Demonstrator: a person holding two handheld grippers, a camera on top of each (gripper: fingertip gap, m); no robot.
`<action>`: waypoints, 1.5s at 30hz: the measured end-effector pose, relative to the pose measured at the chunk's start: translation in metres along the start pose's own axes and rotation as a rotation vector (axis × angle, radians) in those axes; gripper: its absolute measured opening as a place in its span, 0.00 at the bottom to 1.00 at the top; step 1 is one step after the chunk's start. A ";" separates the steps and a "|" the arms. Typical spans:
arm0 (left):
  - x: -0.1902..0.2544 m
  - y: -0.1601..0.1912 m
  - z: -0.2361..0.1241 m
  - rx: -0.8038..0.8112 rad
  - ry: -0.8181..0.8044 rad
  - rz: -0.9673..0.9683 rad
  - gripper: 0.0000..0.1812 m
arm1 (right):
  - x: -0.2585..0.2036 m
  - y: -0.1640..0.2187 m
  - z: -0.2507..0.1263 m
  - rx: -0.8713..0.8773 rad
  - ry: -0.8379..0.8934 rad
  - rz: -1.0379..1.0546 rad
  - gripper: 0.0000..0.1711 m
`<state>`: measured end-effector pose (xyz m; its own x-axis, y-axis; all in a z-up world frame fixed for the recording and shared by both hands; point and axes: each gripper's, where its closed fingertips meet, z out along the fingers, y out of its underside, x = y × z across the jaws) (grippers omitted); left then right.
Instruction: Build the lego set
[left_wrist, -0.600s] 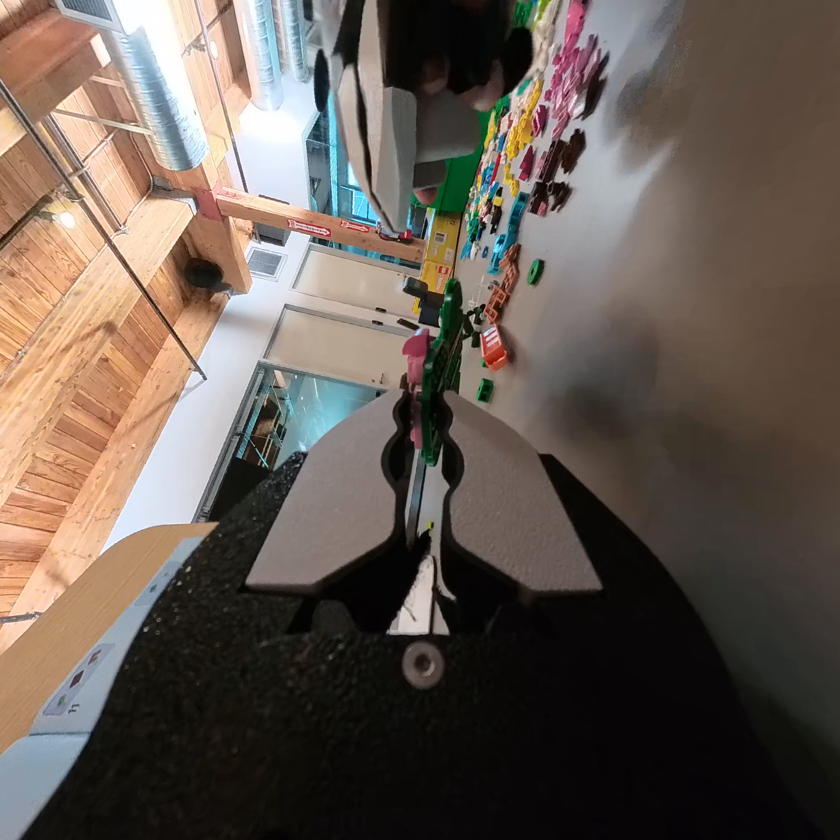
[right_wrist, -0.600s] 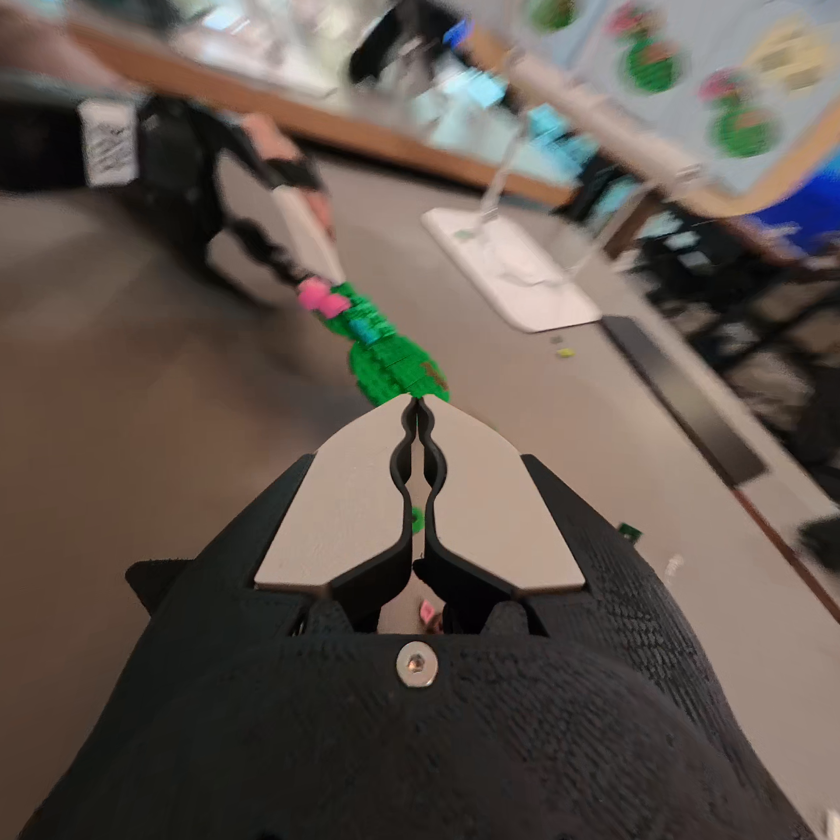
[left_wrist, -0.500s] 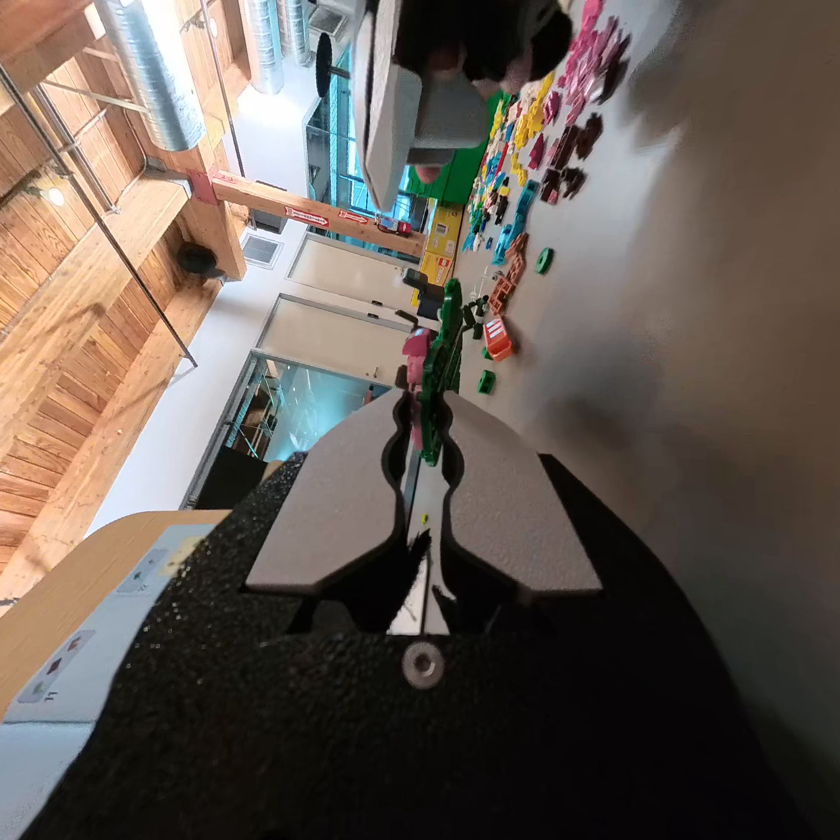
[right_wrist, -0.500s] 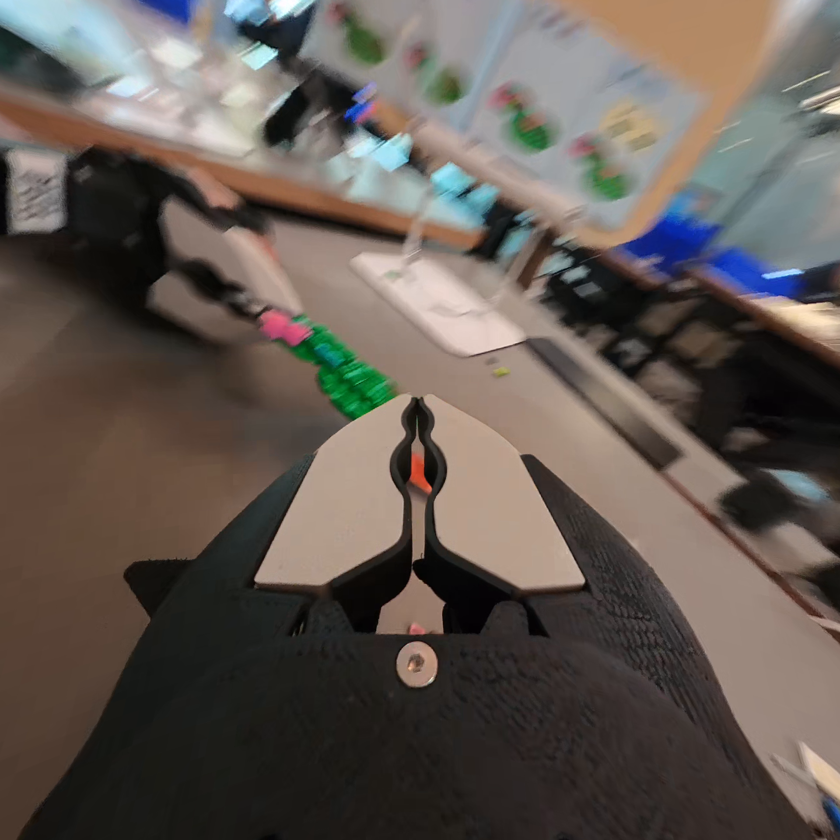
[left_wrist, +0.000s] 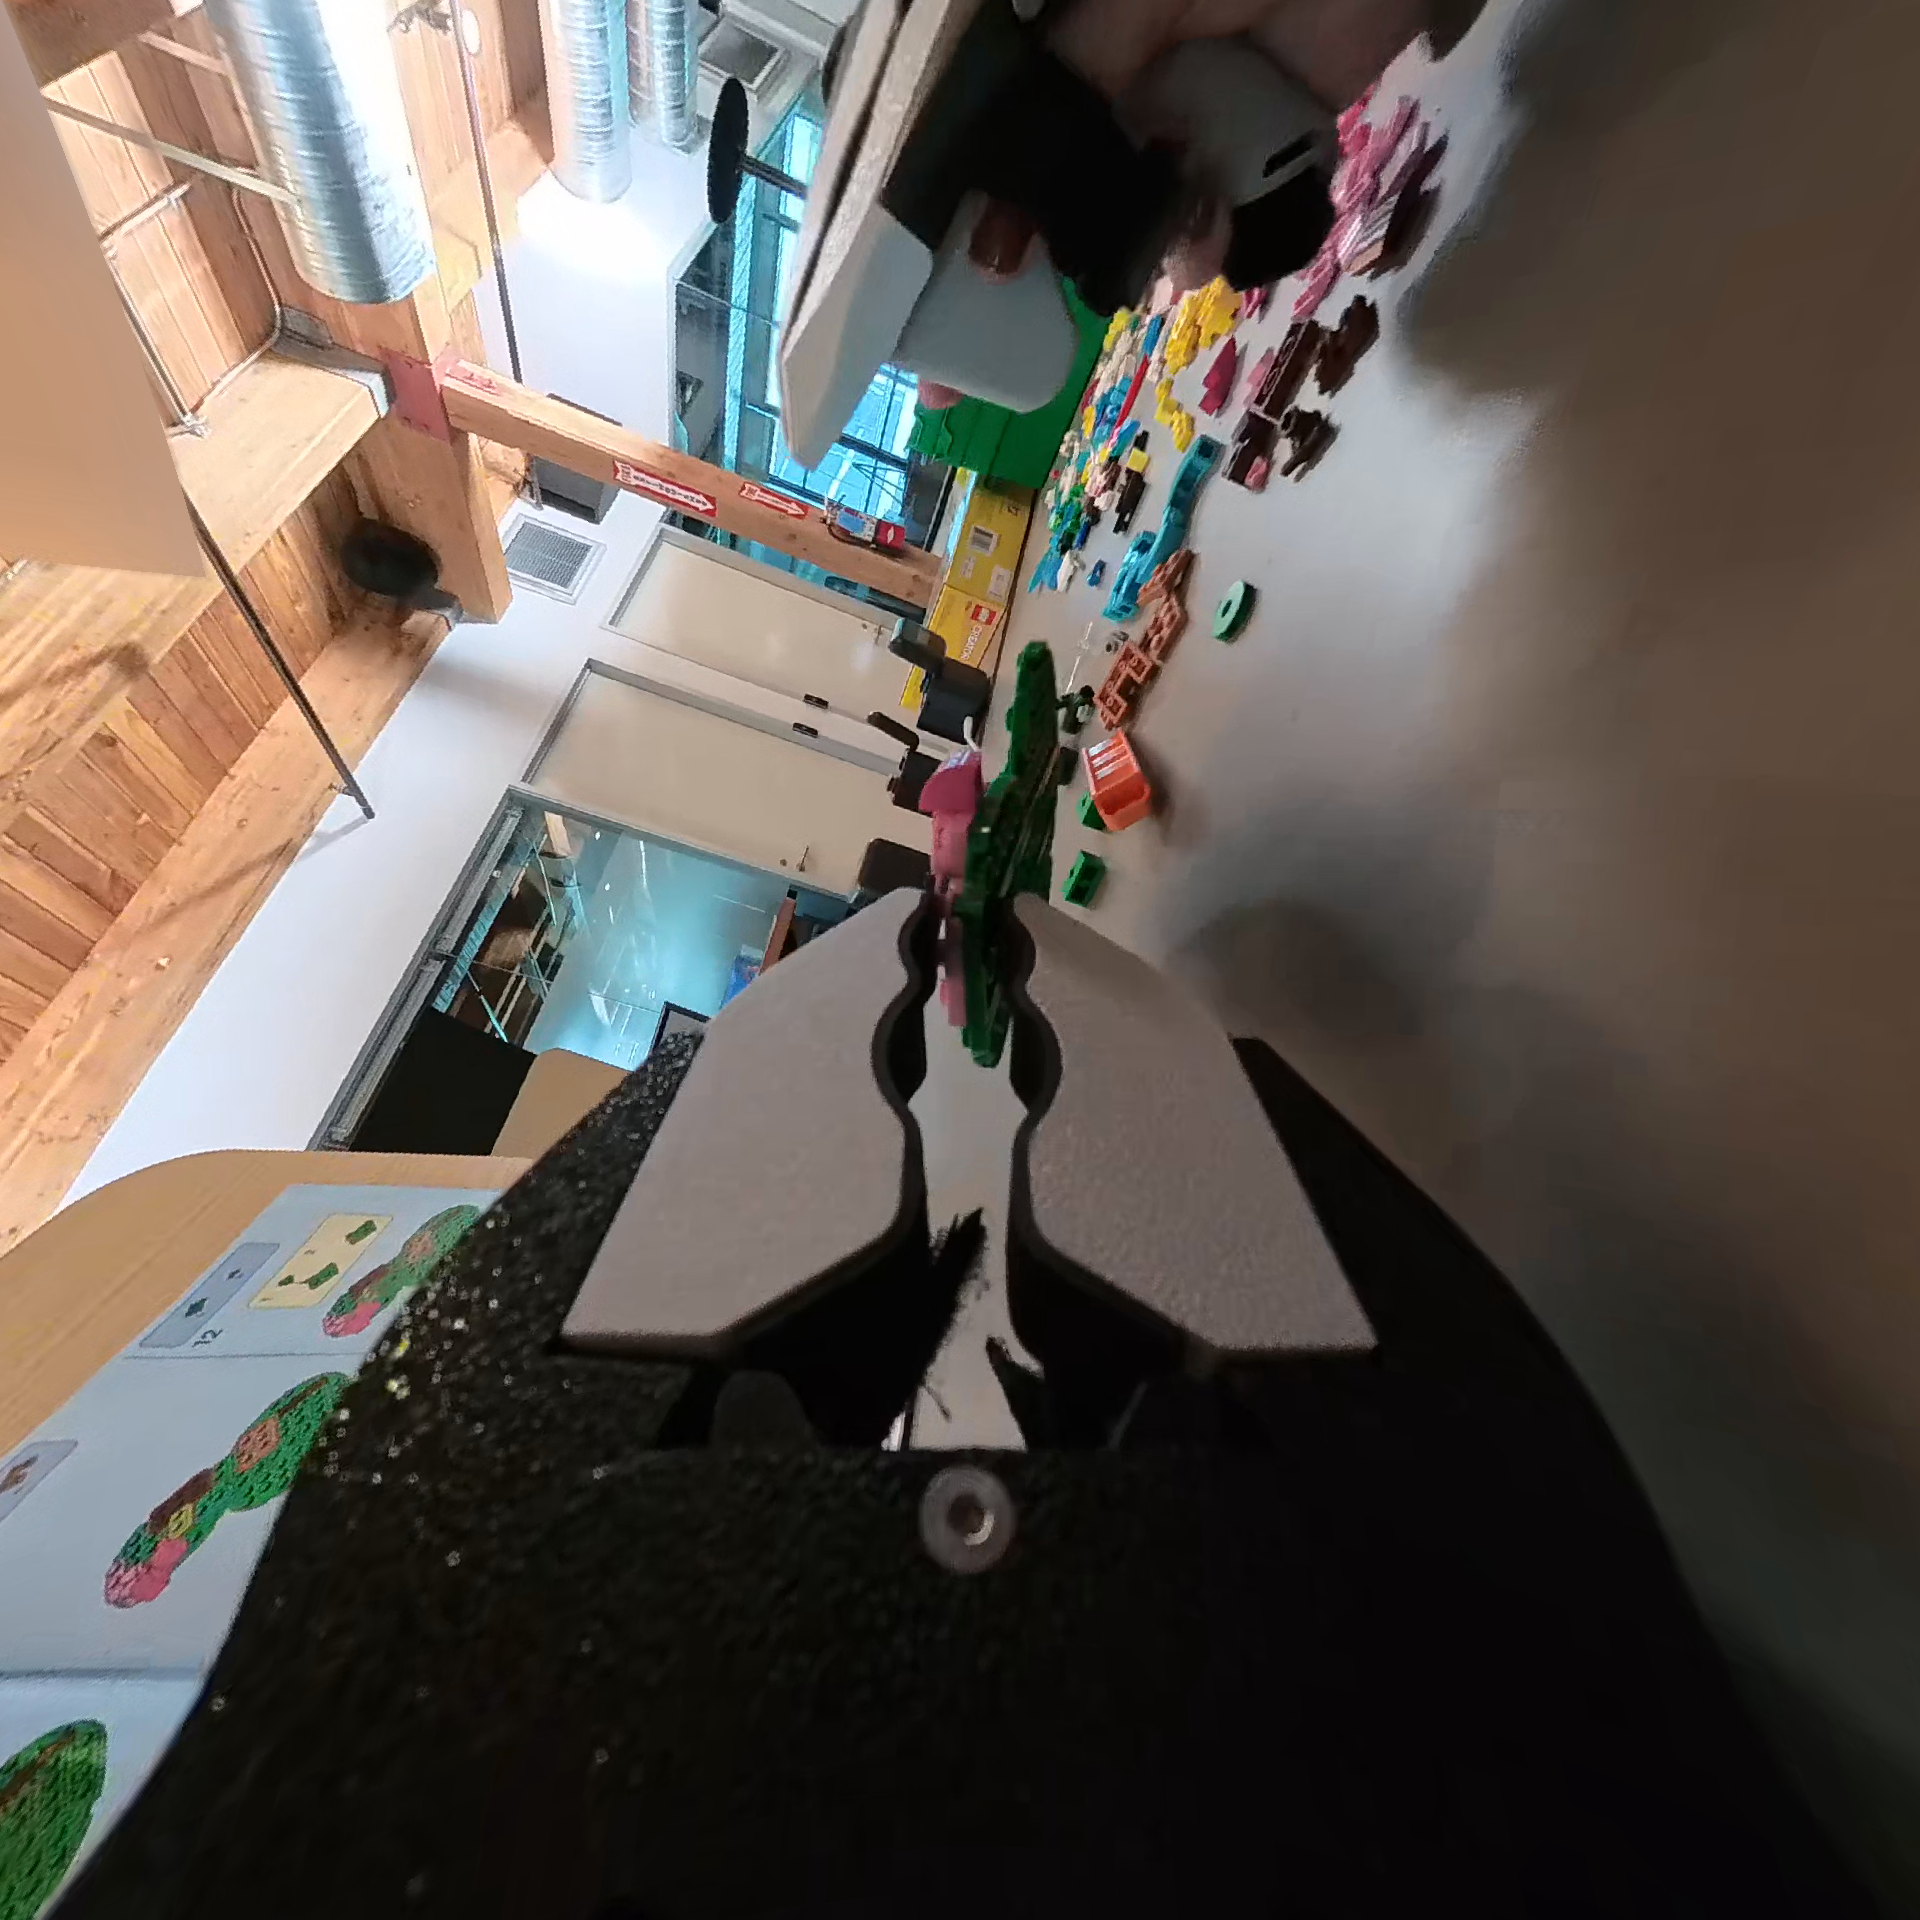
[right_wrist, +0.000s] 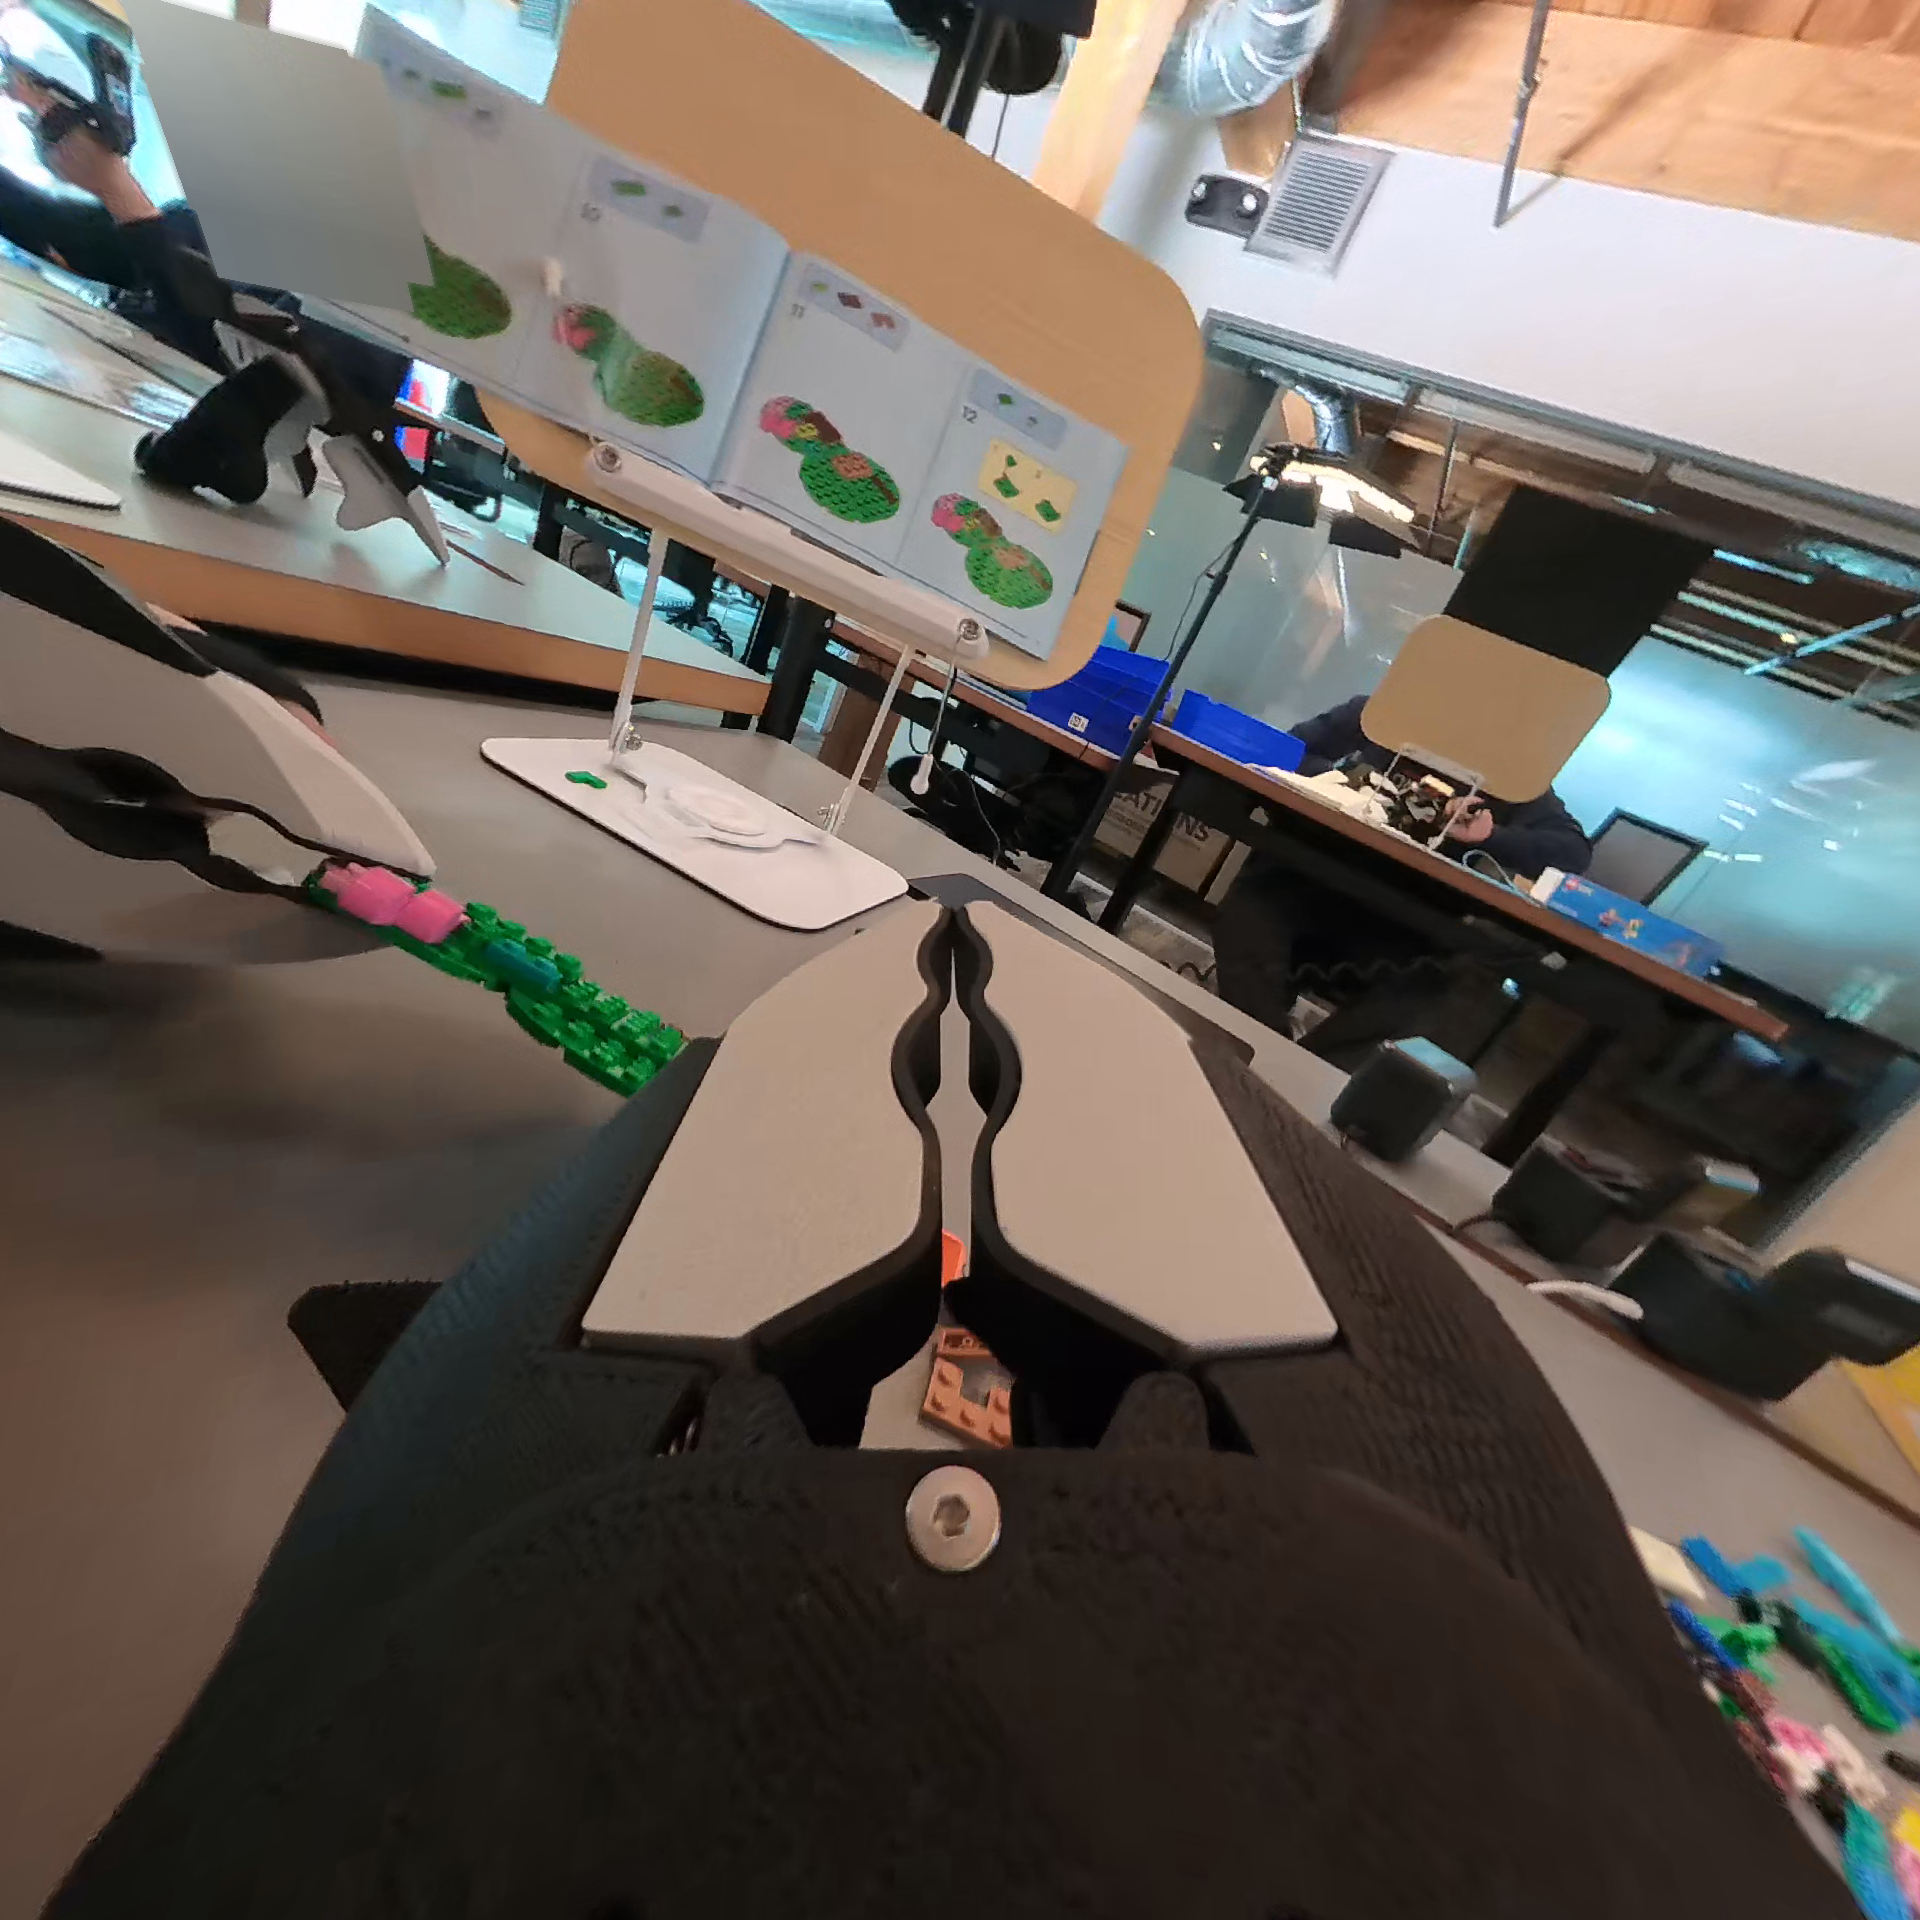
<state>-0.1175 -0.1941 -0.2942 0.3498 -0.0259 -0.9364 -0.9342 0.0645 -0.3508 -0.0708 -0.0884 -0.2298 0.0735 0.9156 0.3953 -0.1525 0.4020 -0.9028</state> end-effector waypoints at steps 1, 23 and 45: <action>-0.001 0.000 0.000 -0.001 -0.002 -0.008 0.06 | 0.001 0.001 -0.001 0.000 0.004 0.010 0.00; -0.001 0.003 0.000 -0.011 0.002 -0.041 0.06 | -0.011 0.004 -0.004 0.038 -0.028 -0.043 0.00; 0.002 0.003 0.000 -0.011 0.014 -0.016 0.06 | -0.024 -0.010 -0.011 0.081 -0.055 -0.055 0.00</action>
<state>-0.1197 -0.1940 -0.2968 0.3641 -0.0409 -0.9305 -0.9292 0.0526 -0.3659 -0.0602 -0.1149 -0.2322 0.0297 0.8904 0.4542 -0.2290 0.4483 -0.8640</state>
